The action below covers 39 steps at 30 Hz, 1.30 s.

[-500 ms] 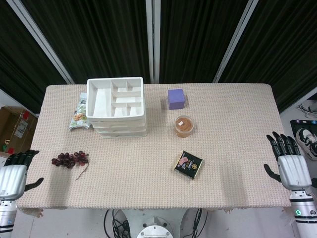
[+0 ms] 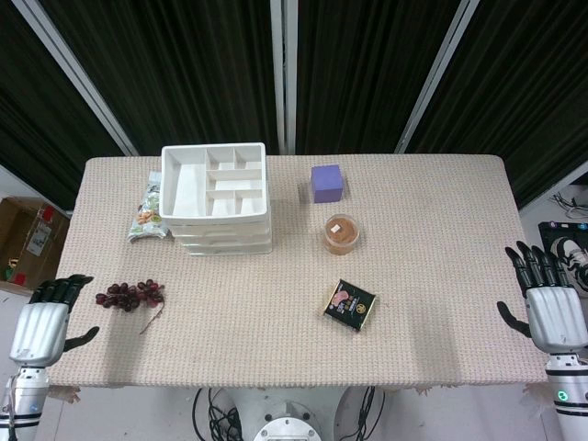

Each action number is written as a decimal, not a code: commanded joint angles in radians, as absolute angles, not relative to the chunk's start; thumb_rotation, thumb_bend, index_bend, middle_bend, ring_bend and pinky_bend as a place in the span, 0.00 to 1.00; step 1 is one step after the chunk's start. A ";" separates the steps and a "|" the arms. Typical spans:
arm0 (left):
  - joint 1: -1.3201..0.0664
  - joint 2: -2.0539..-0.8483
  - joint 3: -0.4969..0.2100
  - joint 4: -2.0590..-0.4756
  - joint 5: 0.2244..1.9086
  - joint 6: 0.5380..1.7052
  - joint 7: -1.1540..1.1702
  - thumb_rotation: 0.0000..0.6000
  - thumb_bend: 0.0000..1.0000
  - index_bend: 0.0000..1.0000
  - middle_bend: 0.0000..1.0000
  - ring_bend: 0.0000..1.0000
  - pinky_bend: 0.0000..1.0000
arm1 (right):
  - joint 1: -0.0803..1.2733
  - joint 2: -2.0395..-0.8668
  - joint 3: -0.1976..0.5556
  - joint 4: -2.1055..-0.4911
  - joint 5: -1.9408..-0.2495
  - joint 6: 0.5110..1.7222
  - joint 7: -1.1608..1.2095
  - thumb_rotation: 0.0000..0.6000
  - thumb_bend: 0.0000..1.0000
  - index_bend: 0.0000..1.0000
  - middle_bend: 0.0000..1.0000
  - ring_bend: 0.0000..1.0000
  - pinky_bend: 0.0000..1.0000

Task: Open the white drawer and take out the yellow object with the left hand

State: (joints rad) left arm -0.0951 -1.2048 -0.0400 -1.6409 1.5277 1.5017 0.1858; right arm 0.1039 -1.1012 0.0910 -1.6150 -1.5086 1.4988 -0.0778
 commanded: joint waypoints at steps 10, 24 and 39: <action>-0.309 -1.293 -0.122 -1.719 1.524 1.265 0.125 1.00 0.11 0.24 0.34 0.41 0.63 | 0.102 -1.060 0.109 -1.636 -1.539 1.541 -0.065 1.00 0.19 0.00 0.01 0.00 0.00; -0.442 -1.595 -0.225 -1.644 1.287 1.110 -0.155 1.00 0.37 0.18 0.71 0.90 1.00 | 0.111 -1.061 0.108 -1.650 -1.519 1.513 -0.079 1.00 0.19 0.00 0.00 0.00 0.00; -0.405 -1.791 -0.316 -1.533 1.192 1.222 -0.405 1.00 0.38 0.17 0.77 0.91 1.00 | 0.117 -1.066 0.107 -1.658 -1.511 1.501 -0.094 1.00 0.19 0.00 0.00 0.00 0.00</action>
State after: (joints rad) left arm -0.4107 -1.7791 -0.3067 -1.5402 1.1934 1.2152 -0.3785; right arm 0.1167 -1.0660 0.1067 -1.6584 -1.5113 1.5011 -0.0945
